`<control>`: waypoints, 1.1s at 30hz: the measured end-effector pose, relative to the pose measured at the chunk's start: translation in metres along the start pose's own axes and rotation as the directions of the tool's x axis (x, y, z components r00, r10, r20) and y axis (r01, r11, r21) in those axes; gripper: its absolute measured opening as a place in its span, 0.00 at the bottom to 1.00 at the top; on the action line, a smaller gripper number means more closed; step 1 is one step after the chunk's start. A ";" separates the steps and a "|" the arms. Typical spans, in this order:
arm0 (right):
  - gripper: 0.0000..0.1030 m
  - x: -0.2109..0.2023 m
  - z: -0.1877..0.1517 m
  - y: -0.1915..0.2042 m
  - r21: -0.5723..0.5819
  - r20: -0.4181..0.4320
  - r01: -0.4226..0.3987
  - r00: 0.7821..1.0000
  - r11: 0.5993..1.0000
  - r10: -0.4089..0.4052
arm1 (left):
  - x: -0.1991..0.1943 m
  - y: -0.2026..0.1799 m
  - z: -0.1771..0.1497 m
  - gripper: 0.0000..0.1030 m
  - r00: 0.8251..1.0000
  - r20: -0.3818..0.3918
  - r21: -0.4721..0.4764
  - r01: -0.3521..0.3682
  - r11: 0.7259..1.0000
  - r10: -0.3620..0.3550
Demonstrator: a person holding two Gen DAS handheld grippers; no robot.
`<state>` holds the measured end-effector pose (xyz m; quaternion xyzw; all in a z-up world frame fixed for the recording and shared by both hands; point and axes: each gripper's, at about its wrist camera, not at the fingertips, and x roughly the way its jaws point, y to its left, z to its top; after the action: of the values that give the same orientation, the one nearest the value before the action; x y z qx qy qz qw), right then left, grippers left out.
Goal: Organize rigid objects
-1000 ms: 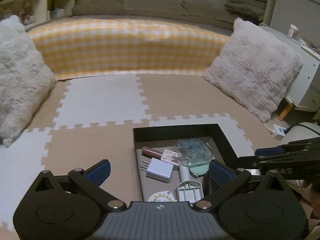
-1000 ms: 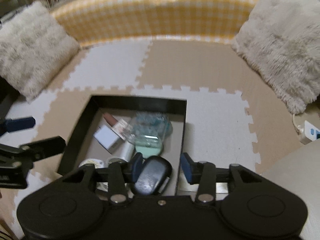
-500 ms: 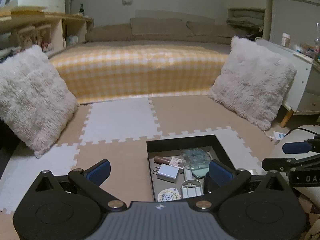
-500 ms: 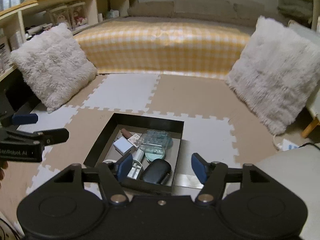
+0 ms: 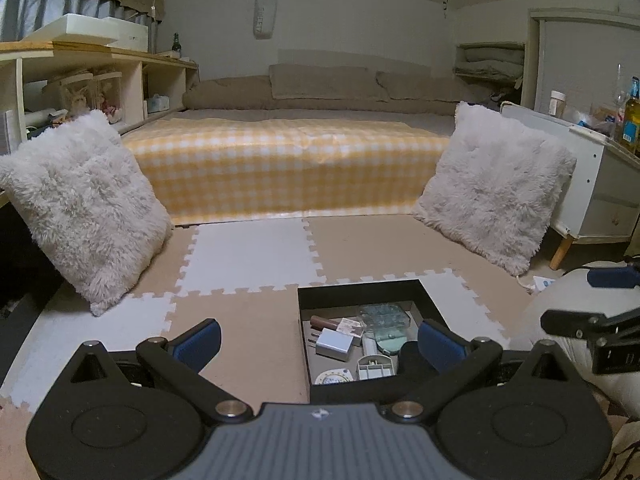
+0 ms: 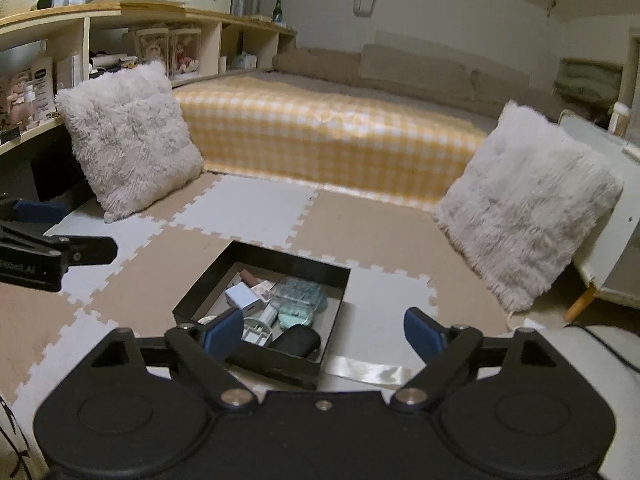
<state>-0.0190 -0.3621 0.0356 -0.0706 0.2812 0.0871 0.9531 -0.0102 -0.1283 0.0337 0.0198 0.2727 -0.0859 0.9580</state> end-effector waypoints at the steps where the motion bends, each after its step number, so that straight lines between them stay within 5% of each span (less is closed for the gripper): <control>1: 0.88 -0.002 0.000 -0.001 0.002 0.007 0.000 1.000 1.000 0.000 | -0.002 -0.001 -0.002 1.00 1.000 0.001 0.001 0.000 1.000 0.000; 15: 0.99 -0.014 -0.010 -0.009 0.039 0.048 0.034 0.998 0.999 -0.035 | -0.013 -0.012 -0.012 1.00 1.000 0.007 -0.014 -0.024 1.000 0.024; 33: 1.00 -0.018 -0.010 -0.011 0.073 0.072 0.047 0.996 0.996 -0.052 | -0.013 -0.016 -0.012 1.00 0.999 0.006 -0.022 -0.033 0.999 0.033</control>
<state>-0.0369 -0.3774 0.0382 -0.0402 0.2471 0.0559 0.9665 -0.0299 -0.1412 0.0308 0.0137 0.2704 -0.0670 0.9603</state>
